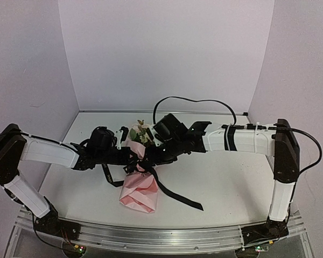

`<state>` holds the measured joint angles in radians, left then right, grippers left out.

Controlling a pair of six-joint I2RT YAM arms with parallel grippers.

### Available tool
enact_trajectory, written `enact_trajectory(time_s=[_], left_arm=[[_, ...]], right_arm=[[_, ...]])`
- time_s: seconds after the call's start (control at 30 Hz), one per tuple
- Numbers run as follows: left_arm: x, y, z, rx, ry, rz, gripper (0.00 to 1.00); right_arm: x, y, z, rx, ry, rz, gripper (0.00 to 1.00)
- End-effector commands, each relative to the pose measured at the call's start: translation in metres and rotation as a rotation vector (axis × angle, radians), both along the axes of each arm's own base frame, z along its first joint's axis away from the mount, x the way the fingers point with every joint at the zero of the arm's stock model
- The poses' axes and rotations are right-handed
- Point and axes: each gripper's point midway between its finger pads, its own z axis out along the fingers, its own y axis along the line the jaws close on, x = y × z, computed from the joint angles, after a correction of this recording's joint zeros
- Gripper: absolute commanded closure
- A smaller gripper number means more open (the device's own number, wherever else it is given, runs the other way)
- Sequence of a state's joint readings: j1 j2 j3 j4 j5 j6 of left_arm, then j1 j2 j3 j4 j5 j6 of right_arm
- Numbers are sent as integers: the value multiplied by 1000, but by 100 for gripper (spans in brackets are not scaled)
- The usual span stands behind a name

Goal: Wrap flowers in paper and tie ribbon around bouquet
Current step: Cross the half-tied ribbon over the folded bouquet.

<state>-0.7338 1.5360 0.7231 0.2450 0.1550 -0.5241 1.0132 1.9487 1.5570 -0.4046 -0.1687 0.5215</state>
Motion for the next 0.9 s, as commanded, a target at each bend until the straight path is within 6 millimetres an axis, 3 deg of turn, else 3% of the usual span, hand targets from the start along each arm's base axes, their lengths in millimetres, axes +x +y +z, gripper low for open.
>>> enact_trajectory(time_s=[0.0, 0.2, 0.4, 0.87], left_arm=[[1, -7, 8, -66, -7, -15, 100], [-13, -21, 2, -119, 60, -101, 100], [-23, -31, -7, -128, 123, -170, 100], [-36, -33, -14, -132, 156, -235, 100]], right_arm=[[-15, -4, 23, -14, -79, 41, 54], [-33, 7, 23, 3, -144, 135, 50], [-37, 12, 14, -17, -155, 179, 46], [-54, 25, 12, 6, -121, 285, 38]])
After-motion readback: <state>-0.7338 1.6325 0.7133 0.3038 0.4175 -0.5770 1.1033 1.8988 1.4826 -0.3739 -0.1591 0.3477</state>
